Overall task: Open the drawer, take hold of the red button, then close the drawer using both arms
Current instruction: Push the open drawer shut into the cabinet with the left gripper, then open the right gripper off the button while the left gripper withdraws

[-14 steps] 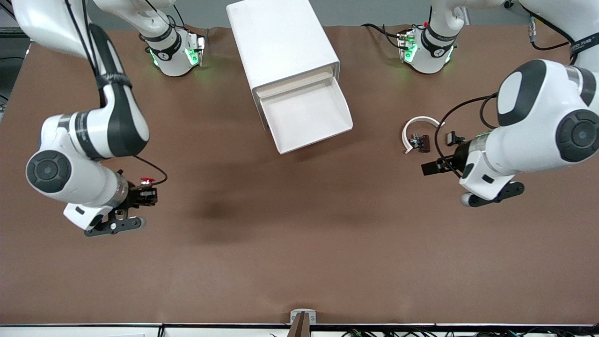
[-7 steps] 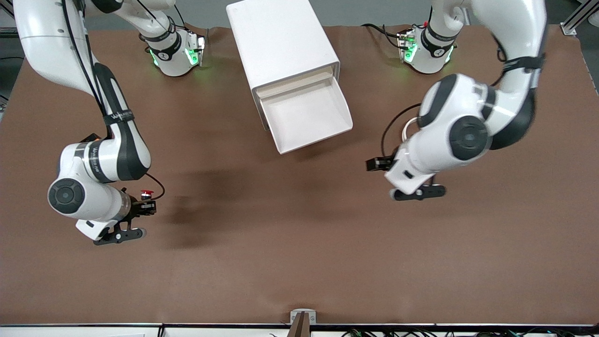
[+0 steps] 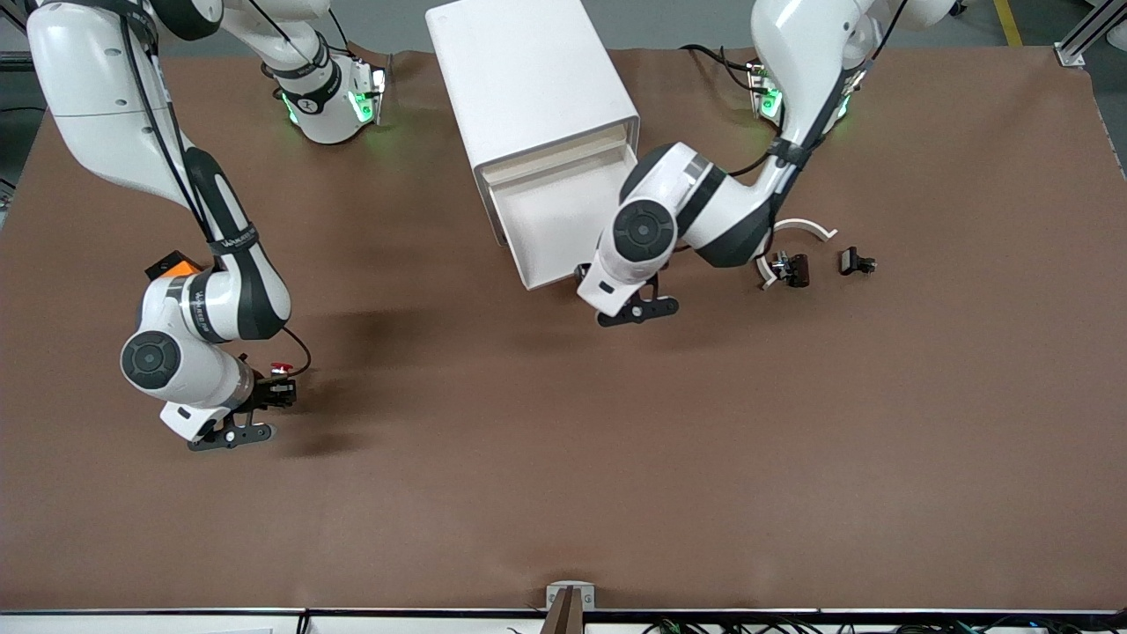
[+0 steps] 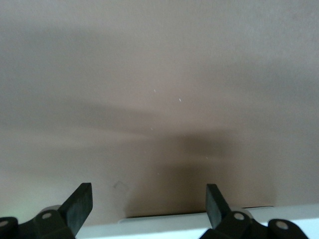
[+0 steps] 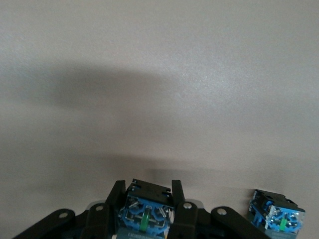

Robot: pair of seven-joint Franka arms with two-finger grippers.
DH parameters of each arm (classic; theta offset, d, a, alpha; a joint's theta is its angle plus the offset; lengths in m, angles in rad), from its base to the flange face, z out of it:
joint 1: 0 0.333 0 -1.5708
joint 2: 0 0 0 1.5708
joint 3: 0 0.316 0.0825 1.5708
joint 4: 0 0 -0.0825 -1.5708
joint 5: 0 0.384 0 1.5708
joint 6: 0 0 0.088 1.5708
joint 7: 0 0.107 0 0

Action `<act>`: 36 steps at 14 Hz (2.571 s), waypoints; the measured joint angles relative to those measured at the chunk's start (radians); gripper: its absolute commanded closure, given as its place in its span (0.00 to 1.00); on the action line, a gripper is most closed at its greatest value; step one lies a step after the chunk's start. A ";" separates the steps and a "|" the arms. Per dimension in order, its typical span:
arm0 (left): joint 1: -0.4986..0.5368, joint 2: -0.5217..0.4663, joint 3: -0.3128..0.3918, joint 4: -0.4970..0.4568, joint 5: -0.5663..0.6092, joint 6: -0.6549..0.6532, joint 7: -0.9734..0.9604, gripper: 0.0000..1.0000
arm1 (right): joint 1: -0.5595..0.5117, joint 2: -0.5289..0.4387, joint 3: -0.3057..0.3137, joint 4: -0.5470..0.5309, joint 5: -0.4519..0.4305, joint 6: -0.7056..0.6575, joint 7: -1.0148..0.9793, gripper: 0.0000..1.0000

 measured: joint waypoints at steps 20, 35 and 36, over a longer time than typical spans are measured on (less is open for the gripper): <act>-0.084 0.010 -0.147 -0.040 -0.141 -0.017 -0.208 0.00 | 0.003 -0.020 0.028 -0.024 -0.001 0.050 -0.023 0.00; 0.484 -0.075 -0.116 0.167 0.121 -0.019 -0.043 0.00 | 0.277 -0.267 0.032 0.057 -0.001 -0.346 0.262 0.00; 0.517 -0.094 -0.115 0.170 0.122 -0.022 -0.026 0.00 | 0.282 -0.267 0.032 0.057 -0.001 -0.346 0.271 0.00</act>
